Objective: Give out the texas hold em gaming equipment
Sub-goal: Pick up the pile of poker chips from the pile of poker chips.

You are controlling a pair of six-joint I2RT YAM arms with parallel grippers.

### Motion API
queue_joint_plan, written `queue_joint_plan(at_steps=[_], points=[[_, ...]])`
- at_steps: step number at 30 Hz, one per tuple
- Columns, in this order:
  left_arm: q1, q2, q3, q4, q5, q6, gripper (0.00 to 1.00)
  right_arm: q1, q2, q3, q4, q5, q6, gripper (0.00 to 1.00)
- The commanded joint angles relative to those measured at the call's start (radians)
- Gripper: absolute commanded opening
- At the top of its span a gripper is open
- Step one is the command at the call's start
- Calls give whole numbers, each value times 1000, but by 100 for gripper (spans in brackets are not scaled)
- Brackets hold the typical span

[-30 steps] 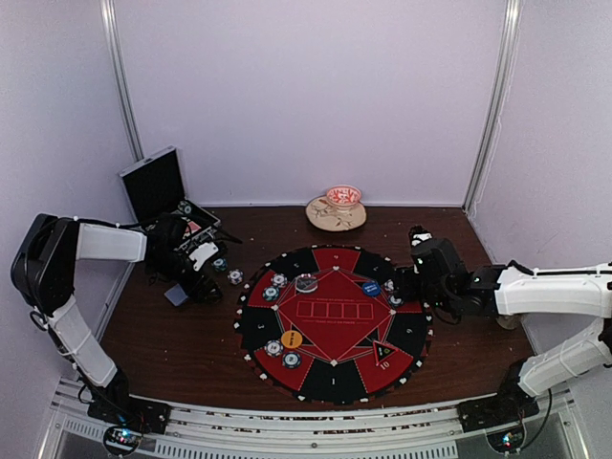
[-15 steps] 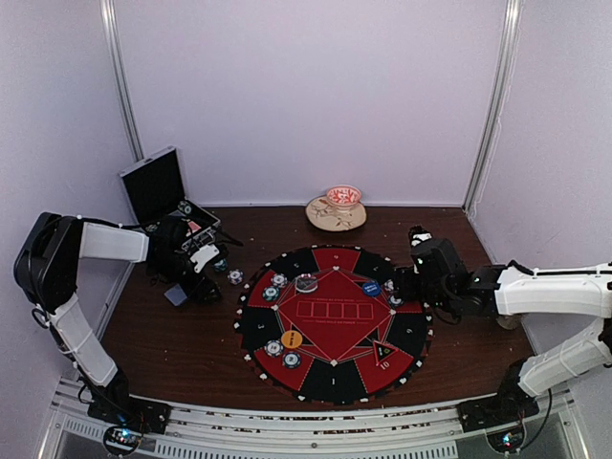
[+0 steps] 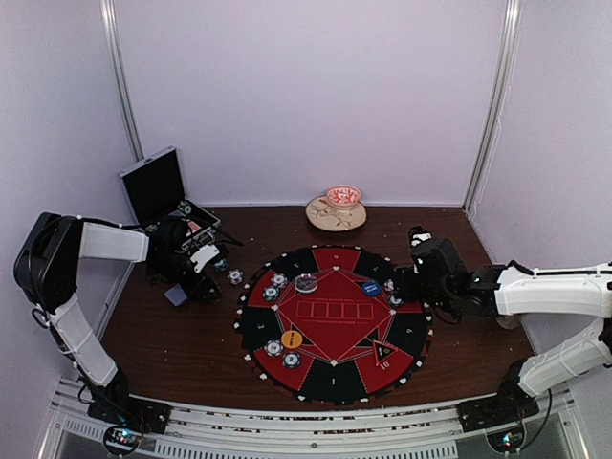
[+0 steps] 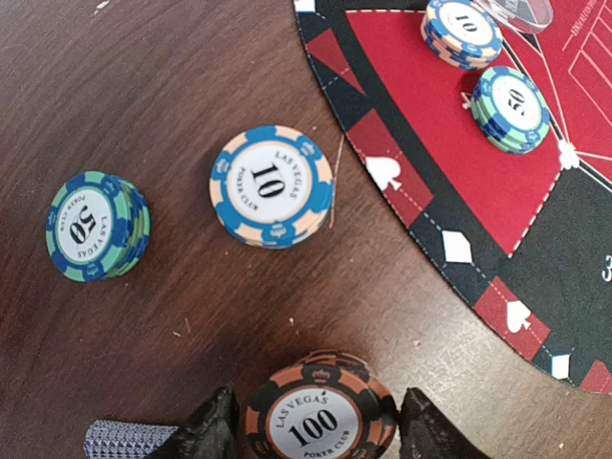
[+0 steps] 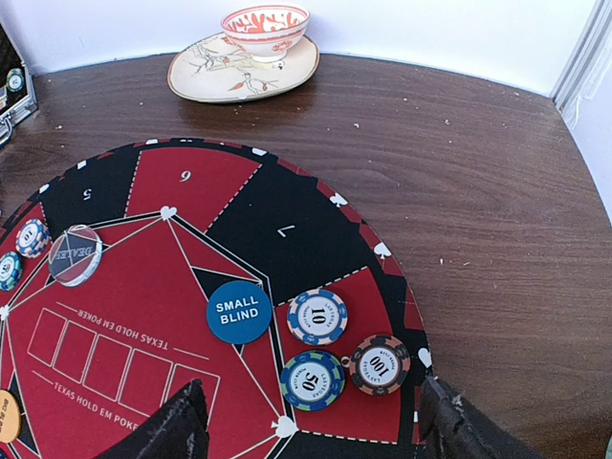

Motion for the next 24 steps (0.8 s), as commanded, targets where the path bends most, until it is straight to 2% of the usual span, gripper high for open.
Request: queue_joint_plan(at_steps=[1, 10, 20, 24], points=[[7, -1, 19, 17, 25, 10, 57, 3, -19, -11, 11, 24, -6, 77], [7, -4, 19, 10, 35, 14, 40, 3, -17, -11, 10, 25, -10, 77], [7, -23, 14, 9, 38, 12, 33, 3, -25, -10, 9, 24, -11, 77], [7, -37, 12, 11, 41, 11, 26, 3, -27, -12, 10, 24, -10, 77]])
